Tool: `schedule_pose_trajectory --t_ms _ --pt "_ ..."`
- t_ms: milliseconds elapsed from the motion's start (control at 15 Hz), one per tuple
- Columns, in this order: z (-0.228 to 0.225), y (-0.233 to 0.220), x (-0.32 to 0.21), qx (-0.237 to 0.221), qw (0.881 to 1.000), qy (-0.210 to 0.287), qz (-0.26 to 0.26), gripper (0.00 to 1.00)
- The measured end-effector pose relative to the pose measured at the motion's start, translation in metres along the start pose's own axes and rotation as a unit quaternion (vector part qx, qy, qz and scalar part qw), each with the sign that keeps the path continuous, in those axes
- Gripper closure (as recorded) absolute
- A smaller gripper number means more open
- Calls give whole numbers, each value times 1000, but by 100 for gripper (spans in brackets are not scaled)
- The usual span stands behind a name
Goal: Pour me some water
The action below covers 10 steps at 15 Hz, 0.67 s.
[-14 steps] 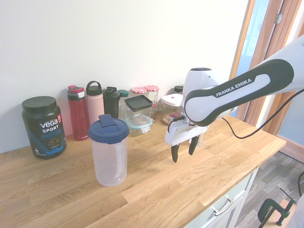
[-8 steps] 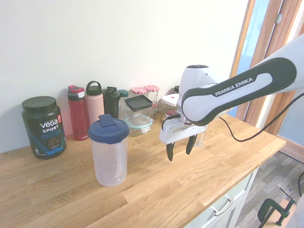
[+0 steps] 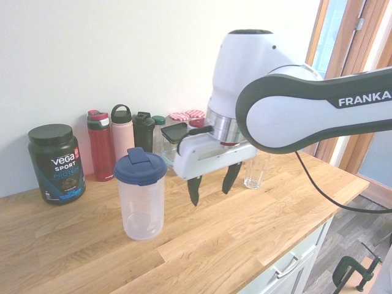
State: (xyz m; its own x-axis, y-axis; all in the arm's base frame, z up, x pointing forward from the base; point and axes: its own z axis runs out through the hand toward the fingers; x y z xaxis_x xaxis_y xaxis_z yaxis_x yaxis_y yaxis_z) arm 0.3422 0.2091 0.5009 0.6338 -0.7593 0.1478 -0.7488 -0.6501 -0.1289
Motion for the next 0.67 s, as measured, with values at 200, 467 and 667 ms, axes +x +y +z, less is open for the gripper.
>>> schedule_pose_trajectory --t_ms 200,467,667 --pt "-2 -46 -36 5 1000 0 -10 0" --pt "22 -97 -39 3 1000 13 -10 0" --pt "50 -118 -25 11 1000 23 -3 100"
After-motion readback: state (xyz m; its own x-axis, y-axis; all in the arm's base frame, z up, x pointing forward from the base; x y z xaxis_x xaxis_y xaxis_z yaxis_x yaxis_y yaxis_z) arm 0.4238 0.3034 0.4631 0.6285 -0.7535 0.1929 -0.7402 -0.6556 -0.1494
